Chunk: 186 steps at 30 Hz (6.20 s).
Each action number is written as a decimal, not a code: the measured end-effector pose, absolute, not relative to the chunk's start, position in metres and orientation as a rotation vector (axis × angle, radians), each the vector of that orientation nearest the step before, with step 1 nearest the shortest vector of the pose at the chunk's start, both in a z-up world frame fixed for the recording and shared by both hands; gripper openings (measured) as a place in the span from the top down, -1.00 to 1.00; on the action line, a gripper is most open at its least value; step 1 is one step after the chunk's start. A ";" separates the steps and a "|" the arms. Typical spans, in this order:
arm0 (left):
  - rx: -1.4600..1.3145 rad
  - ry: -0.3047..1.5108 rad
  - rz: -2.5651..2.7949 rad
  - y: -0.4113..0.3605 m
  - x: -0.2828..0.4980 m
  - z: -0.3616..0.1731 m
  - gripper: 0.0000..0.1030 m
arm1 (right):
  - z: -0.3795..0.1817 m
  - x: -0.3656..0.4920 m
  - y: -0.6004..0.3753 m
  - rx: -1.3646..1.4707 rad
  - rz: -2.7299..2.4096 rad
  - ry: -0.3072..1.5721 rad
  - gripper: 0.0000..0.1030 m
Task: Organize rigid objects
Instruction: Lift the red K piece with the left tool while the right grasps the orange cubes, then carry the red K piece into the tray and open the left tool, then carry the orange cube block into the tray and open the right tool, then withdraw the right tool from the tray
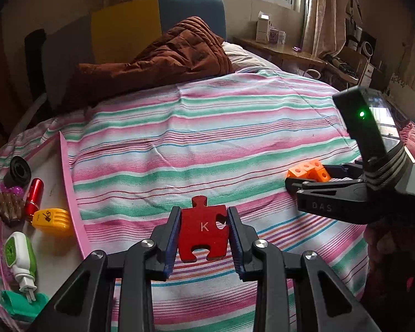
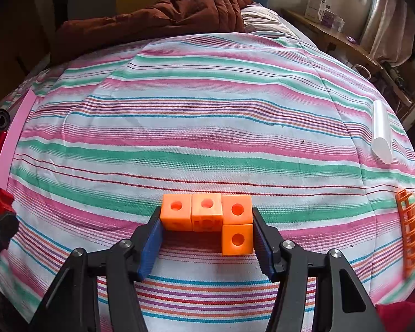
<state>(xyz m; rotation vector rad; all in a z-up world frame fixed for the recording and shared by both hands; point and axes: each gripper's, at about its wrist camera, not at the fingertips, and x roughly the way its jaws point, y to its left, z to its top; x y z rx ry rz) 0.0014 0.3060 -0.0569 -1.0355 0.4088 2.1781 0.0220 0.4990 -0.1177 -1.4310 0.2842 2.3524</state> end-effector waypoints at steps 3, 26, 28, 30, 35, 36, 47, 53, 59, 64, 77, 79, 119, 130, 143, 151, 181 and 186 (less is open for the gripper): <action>-1.015 0.382 2.200 0.296 0.003 -0.043 0.38 | -0.118 0.022 0.498 -1.427 2.356 0.281 -0.16; -1.027 0.278 2.396 0.206 -0.016 -0.015 0.38 | -0.119 0.023 0.492 -1.391 2.368 0.225 -0.15; -1.038 0.271 2.412 0.198 -0.019 -0.016 0.38 | -0.119 0.024 0.491 -1.387 2.368 0.220 -0.15; -1.048 0.265 2.427 0.191 -0.022 -0.018 0.38 | -0.119 0.024 0.491 -1.386 2.368 0.219 -0.15; -1.080 0.241 2.457 0.172 -0.031 -0.022 0.38 | -0.120 0.024 0.490 -1.381 2.366 0.213 -0.15; -1.088 0.235 2.459 0.170 -0.033 -0.024 0.38 | -0.120 0.024 0.490 -1.380 2.366 0.213 -0.15; -1.201 0.064 2.399 0.136 -0.049 -0.039 0.38 | -0.119 0.025 0.491 -1.381 2.366 0.207 -0.15; -1.226 0.012 2.355 0.124 -0.055 -0.048 0.38 | -0.119 0.025 0.491 -1.387 2.363 0.205 -0.15; -1.230 0.058 2.350 0.136 -0.065 -0.056 0.37 | -0.118 0.024 0.493 -1.390 2.362 0.206 -0.15; -1.285 0.056 2.331 0.143 -0.079 -0.067 0.34 | -0.118 0.024 0.493 -1.390 2.361 0.207 -0.15; -1.244 0.113 2.459 0.128 -0.068 -0.049 0.24 | -0.119 0.024 0.491 -1.379 2.360 0.191 -0.15; -1.233 0.116 2.487 0.123 -0.064 -0.044 0.24 | -0.119 0.024 0.491 -1.375 2.361 0.189 -0.15; -1.206 -0.017 2.696 0.024 -0.050 -0.031 0.24 | -0.035 -0.110 0.224 -1.382 3.042 0.044 -0.15; -1.215 -0.043 2.717 0.011 -0.054 -0.032 0.24 | -0.082 -0.155 0.199 -1.583 2.934 0.029 -0.19; -1.219 -0.024 2.745 0.012 -0.052 -0.030 0.20 | -0.063 -0.126 0.202 -1.456 2.965 0.065 -0.45; -1.171 -0.002 2.800 0.018 -0.043 -0.023 0.20 | -0.046 -0.081 0.207 -1.287 2.931 0.054 -0.59; -1.028 0.010 2.931 0.025 -0.005 -0.001 -0.14 | -0.035 0.005 0.207 -1.101 2.872 0.099 -0.61; -1.003 0.012 2.951 0.022 -0.004 0.001 -0.08 | -0.034 0.004 0.204 -1.104 2.874 0.093 -0.61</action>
